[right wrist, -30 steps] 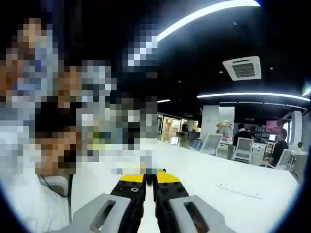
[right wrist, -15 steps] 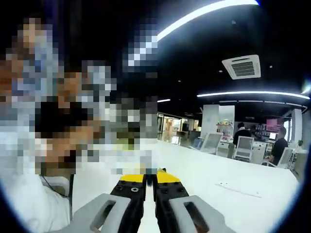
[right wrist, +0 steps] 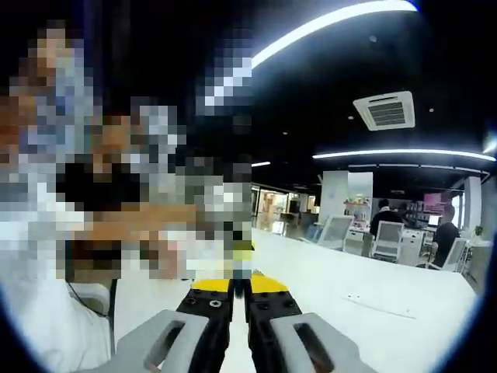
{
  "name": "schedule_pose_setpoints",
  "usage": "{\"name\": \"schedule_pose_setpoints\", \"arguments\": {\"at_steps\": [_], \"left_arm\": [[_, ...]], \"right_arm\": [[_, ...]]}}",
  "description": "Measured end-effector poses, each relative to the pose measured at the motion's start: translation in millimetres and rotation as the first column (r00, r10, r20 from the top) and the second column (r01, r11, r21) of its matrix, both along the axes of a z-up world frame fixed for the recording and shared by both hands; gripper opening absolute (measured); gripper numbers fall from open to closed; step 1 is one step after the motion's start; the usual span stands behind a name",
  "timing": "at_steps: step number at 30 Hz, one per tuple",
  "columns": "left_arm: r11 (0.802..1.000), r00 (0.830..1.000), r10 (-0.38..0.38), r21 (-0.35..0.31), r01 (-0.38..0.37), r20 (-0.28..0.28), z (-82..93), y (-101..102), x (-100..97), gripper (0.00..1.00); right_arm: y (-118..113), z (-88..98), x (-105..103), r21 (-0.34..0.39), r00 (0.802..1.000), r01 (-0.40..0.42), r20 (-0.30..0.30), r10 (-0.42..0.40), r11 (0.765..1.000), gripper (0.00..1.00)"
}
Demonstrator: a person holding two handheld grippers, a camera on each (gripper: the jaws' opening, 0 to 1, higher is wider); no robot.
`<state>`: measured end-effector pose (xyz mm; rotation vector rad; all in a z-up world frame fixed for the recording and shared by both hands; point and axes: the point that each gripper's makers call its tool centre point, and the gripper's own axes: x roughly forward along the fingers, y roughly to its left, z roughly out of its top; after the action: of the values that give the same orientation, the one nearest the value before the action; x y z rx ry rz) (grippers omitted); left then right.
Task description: Pick up the earbuds from the table and place the earbuds into the earbud case
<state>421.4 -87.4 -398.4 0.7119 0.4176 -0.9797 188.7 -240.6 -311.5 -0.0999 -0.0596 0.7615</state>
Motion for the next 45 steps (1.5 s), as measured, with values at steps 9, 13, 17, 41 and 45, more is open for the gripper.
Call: {"name": "schedule_pose_setpoints", "arguments": {"at_steps": [9,13,17,41,45], "left_arm": [[0.983,0.998,-0.052,0.176,0.058,-0.036,-46.8,-25.9,18.6,0.22],[0.977,0.993,-0.059,0.198,0.077,-0.099,-65.3,-36.6,24.4,0.22],[0.974,0.986,-0.072,0.204,0.101,-0.147,-76.8,-43.9,28.0,0.19],[0.985,0.945,-0.043,0.147,0.095,-0.324,-110.8,-48.0,41.4,0.07],[0.984,0.940,-0.037,0.151,0.093,-0.339,-115.8,-49.8,39.9,0.06]], "right_arm": [[0.4,-2.7,0.4,-0.003,1.000,-0.005,-0.006,0.005,1.000,0.05],[0.3,-4.9,1.6,-0.002,1.000,-0.009,-0.010,0.009,1.000,0.05],[1.4,-7.7,4.8,-0.001,1.000,-0.013,-0.020,0.013,1.000,0.05],[3.7,-14.1,3.5,-0.009,0.999,-0.032,-0.027,0.032,0.999,0.05],[2.3,-16.3,4.7,-0.007,0.999,-0.032,-0.033,0.032,0.999,0.05]]}}
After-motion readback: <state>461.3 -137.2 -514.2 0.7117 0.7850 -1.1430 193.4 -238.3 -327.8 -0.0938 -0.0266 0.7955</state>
